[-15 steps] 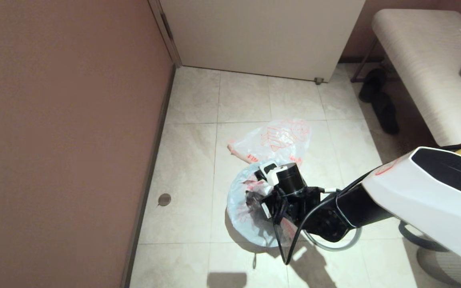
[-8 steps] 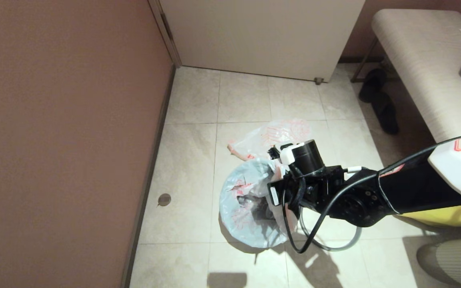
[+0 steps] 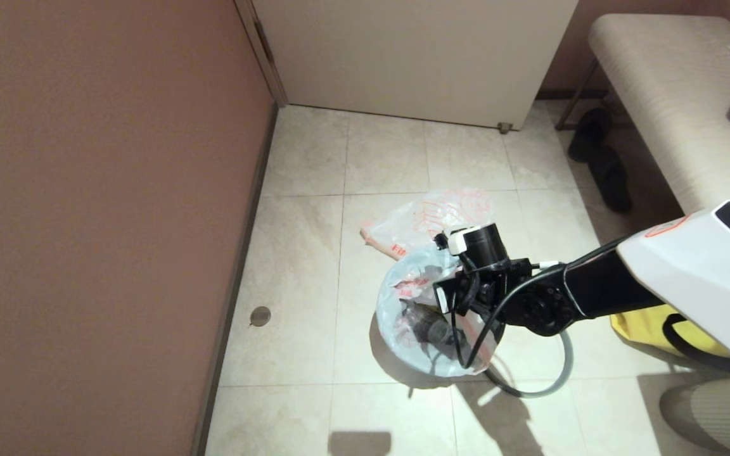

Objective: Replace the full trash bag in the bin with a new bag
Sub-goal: Place the trash bag on the floor

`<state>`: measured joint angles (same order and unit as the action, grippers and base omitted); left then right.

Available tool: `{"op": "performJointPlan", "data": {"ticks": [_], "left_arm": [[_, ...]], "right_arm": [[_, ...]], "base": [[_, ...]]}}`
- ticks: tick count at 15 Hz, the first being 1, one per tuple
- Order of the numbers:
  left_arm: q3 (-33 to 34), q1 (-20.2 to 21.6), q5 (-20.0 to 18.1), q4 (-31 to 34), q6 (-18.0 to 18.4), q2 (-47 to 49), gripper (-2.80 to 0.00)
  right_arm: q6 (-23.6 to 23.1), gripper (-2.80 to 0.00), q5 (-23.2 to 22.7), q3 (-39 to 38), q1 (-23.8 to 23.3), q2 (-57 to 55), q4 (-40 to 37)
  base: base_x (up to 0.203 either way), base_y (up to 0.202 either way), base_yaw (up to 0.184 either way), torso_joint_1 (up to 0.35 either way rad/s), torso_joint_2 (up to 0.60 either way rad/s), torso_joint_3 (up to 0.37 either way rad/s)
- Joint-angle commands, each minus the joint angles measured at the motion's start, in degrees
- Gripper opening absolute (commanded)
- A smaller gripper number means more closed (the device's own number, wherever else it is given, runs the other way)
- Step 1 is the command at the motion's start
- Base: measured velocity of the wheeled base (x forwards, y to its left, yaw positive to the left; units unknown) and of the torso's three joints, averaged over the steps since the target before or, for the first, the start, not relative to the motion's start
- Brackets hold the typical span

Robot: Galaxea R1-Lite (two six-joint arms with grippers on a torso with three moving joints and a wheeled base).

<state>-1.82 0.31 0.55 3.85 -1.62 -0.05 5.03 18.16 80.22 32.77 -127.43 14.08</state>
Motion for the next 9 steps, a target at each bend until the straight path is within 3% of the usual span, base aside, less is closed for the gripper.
{"op": "performJointPlan", "data": {"ticks": [1, 5, 9], "left_arm": [[-0.03, 0.04, -0.02, 0.01, -0.05, 0.05, -2.80], [-0.03, 0.04, 0.00, 0.01, -0.05, 0.05, -2.80], [-0.03, 0.04, -0.02, 0.01, -0.05, 0.05, -2.80]], "right_arm": [[-0.14, -2.80, -0.15, 6.05, -0.19, -8.02, -0.09], [-1.75, -2.80, -0.71, 17.46, 3.34, -18.30, -3.10], [-5.11, -2.80, -0.74, 30.68, 3.69, -26.69, -7.72]], "base": [[0.000, 0.000, 0.000, 0.000, 0.00, 0.000], [0.000, 0.000, 0.000, 0.000, 0.00, 0.000], [0.000, 0.000, 0.000, 0.000, 0.00, 0.000]]}}
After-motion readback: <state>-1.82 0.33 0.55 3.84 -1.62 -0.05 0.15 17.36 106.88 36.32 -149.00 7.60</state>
